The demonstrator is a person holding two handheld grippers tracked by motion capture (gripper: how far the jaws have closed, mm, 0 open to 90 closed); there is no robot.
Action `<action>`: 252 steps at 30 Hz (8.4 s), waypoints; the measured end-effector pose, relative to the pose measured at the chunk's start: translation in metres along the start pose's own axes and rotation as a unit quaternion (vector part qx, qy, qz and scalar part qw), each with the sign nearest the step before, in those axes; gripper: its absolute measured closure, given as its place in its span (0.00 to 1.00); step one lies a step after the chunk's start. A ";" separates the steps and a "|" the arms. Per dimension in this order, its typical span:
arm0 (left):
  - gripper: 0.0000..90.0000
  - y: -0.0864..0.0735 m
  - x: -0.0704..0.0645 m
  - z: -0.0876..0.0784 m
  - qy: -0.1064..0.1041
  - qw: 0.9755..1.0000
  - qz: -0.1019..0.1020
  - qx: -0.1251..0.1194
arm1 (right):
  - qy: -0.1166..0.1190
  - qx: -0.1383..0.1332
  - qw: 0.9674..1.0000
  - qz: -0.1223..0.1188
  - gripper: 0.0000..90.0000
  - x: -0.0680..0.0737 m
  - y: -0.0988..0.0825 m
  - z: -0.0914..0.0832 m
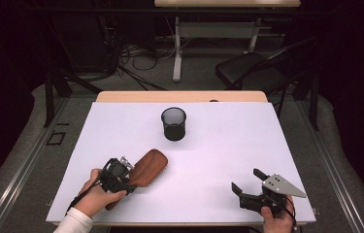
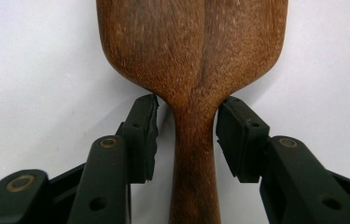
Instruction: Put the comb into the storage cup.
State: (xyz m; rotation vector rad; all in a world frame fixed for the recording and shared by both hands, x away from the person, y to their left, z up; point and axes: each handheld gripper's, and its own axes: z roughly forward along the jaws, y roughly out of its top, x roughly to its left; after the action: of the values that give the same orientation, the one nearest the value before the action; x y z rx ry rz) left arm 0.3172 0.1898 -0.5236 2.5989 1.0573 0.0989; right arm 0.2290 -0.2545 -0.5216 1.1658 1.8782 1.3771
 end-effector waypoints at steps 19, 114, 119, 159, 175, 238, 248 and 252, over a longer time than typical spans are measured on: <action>0.75 0.000 -0.001 0.000 -0.003 1.000 0.000 -0.002 | 0.001 0.002 1.000 -0.001 0.10 0.000 0.000 0.000; 0.81 -0.020 0.011 -0.018 -0.067 0.989 -0.050 -0.119 | 0.008 0.007 1.000 0.002 0.14 0.000 -0.002 0.003; 0.81 -0.020 0.010 -0.024 -0.058 0.987 -0.047 -0.145 | 0.007 0.007 1.000 0.002 0.14 -0.001 -0.002 0.003; 0.81 0.025 0.002 -0.065 -0.086 0.957 -0.033 -0.274 | 0.004 0.006 1.000 0.002 0.14 -0.001 -0.002 0.003; 0.81 0.051 -0.008 -0.084 -0.098 0.941 -0.010 -0.323 | 0.003 0.006 1.000 0.004 0.14 -0.001 -0.002 0.003; 0.81 0.055 -0.027 -0.068 -0.135 0.912 0.025 -0.386 | -0.016 0.051 0.999 0.009 0.08 -0.002 -0.001 0.012; 0.81 0.055 -0.028 -0.068 -0.135 0.911 0.027 -0.388 | -0.022 0.047 0.999 0.011 0.00 0.003 0.004 0.012; 0.81 0.056 -0.028 -0.067 -0.136 0.912 0.026 -0.387 | -0.021 0.051 0.998 0.014 0.00 0.001 0.007 0.014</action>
State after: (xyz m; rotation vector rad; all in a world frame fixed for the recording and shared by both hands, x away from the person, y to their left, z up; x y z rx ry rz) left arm 0.3212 0.1516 -0.4400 1.8484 0.6586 0.1301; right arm 0.2417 -0.2462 -0.5197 1.2649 1.9286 1.2732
